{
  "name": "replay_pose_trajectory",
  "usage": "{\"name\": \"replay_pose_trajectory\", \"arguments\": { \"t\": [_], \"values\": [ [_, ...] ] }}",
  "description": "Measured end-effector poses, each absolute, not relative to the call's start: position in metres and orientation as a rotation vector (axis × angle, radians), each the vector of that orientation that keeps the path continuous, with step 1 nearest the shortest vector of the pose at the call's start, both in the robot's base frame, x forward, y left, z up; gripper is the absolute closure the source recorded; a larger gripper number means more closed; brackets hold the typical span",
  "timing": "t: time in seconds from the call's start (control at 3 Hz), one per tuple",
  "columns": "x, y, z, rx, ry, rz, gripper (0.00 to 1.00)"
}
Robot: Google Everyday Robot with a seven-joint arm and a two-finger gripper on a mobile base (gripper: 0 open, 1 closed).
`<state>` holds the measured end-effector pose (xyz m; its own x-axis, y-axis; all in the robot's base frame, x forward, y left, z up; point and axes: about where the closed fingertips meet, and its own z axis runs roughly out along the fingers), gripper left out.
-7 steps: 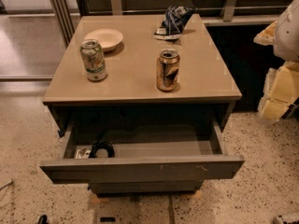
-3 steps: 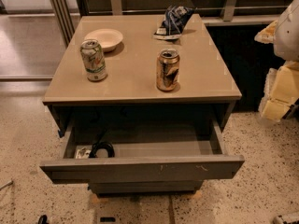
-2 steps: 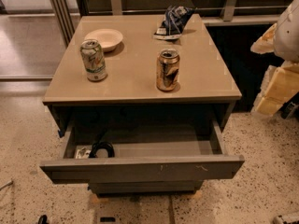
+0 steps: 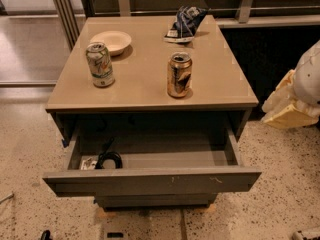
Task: Close top drawer
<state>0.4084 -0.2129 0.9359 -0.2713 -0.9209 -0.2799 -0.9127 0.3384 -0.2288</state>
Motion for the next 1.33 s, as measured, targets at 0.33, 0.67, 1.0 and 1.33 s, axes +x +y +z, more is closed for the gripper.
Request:
{"name": "replay_pose_trajectory", "arguments": {
  "t": [0.33, 0.67, 1.0, 1.33],
  "values": [
    [0.407, -0.213, 0.929, -1.620, 2.257, -0.024, 0.89],
    [0.407, -0.213, 0.929, -1.620, 2.257, -0.024, 1.00],
    [0.389, -0.212, 0.910, -1.644, 2.249, -0.030, 1.00],
    [0.361, -0.210, 0.874, -1.638, 2.231, -0.009, 1.00]
  ]
}}
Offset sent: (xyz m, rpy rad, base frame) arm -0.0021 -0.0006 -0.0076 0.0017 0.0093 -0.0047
